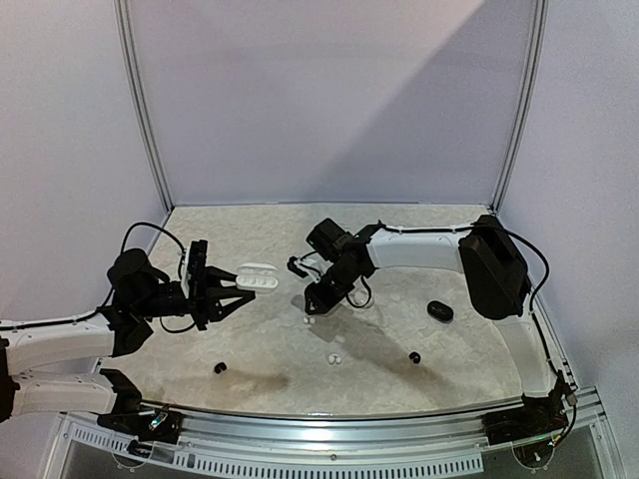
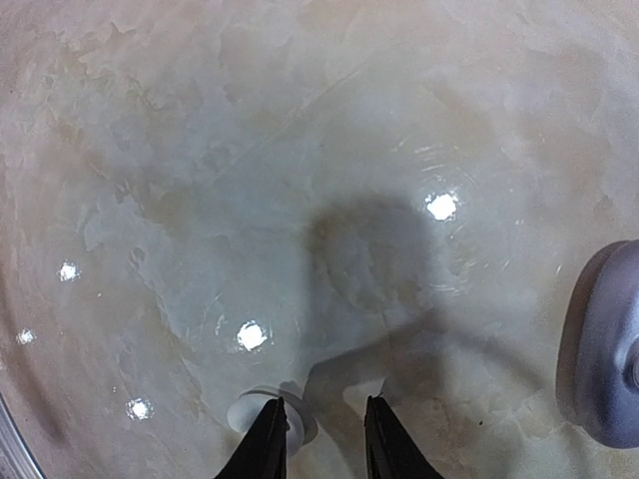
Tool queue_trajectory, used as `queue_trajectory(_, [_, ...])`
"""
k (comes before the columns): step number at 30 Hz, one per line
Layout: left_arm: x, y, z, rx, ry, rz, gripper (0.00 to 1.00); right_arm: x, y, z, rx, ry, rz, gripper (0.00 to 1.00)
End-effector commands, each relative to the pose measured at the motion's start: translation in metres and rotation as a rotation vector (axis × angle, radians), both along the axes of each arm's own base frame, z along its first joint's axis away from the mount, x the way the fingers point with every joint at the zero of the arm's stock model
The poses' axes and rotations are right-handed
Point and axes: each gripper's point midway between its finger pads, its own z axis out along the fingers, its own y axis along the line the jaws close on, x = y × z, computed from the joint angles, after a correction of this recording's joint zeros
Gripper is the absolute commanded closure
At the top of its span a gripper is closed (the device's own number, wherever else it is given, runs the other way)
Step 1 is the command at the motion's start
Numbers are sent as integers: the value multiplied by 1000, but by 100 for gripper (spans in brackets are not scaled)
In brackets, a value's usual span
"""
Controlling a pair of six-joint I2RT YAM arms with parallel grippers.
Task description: Insert the wireless bluetooth earbuds into the charging case
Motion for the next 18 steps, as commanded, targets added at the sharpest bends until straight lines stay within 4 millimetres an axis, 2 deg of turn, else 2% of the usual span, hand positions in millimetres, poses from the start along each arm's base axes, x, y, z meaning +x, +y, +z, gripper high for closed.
queue_trajectory(1, [4,3,-5,10,1,20,100,-16,-2,-13,-27,48,36,72])
queue_trajectory(10, [4,3,-6,16,-5,21,100,-31,-4,-9,-33,67,62,72])
queue_trajectory(16, [4,3,-7,19,-6,21,100,-40,-3,-9,-33,91,71,75])
queue_trajectory(18, [4,3,-7,20,-7,21,100,-43,-4,-7,-33,97,76,79])
